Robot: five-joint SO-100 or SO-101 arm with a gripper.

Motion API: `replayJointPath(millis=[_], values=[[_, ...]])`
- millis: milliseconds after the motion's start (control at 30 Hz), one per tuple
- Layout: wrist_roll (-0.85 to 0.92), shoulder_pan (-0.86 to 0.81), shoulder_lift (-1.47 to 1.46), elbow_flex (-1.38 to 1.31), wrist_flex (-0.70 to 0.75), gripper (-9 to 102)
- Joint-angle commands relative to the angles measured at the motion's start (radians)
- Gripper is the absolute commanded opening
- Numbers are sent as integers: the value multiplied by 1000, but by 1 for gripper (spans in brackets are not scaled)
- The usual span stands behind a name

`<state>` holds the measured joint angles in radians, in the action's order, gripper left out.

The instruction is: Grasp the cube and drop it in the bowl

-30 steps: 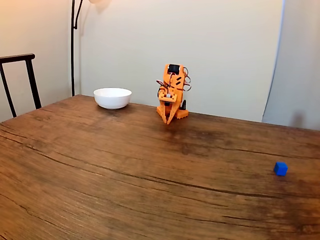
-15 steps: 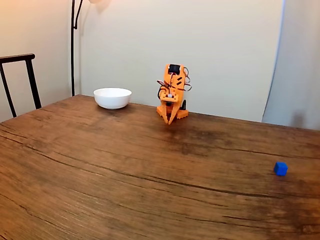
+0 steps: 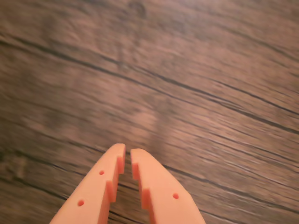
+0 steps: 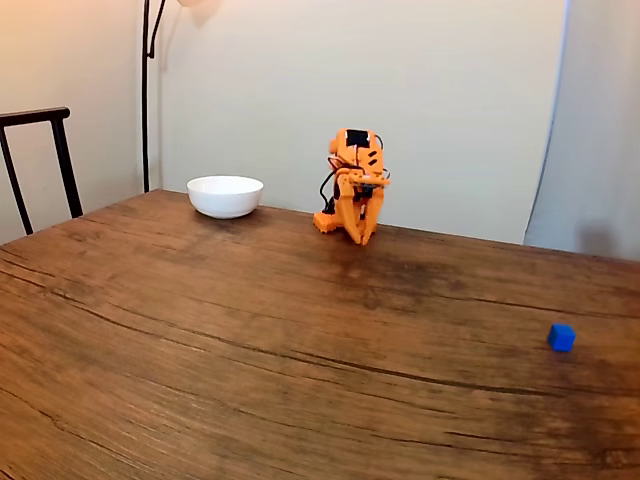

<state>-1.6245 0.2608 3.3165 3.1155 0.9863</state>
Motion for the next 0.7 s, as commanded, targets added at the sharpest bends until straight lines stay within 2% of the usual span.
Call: replayJointPath(millis=[0, 200, 500, 667], values=[[37, 80, 8, -23, -57, 0], [41, 187, 6, -101, -106, 0], [-25, 198, -9, -282, -97, 0], [-49, 198, -189, -411, -110, 0]])
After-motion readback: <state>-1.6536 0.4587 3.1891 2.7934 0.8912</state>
